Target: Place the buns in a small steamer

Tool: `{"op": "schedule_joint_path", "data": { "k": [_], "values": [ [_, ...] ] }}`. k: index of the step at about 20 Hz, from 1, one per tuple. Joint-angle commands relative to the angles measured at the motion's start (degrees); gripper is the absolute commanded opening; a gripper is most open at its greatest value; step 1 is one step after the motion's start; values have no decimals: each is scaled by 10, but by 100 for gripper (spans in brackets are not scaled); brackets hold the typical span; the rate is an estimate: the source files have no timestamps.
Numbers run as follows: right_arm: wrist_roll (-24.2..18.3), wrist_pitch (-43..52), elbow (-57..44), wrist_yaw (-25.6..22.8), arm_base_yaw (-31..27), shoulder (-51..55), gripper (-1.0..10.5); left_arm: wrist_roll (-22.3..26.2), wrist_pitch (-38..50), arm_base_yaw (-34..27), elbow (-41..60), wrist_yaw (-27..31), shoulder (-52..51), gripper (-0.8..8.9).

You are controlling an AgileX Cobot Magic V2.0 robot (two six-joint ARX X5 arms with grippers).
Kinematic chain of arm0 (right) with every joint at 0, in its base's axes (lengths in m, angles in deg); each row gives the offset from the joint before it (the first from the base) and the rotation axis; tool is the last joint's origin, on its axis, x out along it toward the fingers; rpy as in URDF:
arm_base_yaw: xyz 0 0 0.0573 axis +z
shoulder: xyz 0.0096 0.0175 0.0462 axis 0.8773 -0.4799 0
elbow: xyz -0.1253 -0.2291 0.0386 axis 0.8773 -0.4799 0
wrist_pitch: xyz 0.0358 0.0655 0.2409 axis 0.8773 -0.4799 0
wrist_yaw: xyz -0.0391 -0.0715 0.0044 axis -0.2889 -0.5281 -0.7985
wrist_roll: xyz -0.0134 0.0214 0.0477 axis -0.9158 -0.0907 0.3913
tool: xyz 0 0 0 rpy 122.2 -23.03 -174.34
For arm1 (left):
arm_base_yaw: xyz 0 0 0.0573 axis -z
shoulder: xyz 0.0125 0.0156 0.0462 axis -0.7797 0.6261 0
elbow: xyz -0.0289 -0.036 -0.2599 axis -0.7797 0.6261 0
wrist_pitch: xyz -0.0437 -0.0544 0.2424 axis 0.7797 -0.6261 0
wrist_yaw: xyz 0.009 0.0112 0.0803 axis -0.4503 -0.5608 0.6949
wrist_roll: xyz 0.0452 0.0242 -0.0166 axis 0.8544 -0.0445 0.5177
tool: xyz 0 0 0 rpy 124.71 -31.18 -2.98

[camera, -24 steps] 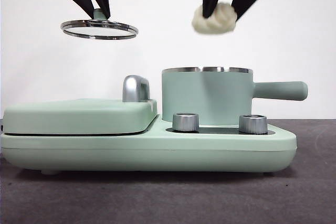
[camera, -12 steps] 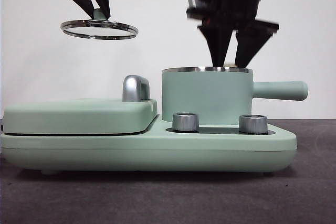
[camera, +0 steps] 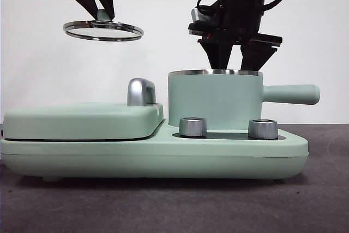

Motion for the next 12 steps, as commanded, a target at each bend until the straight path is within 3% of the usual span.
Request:
{"op": "schedule_joint_path", "data": {
  "k": [1,8,12],
  "values": [
    [-7,0,14,0,4,-14,314,-2,10,3,-23,-2,-3,51],
    [-9,-21,49,-8,4,-4,388,-2,9,3,-23,-2,-3,50],
    [-14,-105,129,-40,4,22,389,-2,9,4,-23,-10,-3,50]
  ]
}}
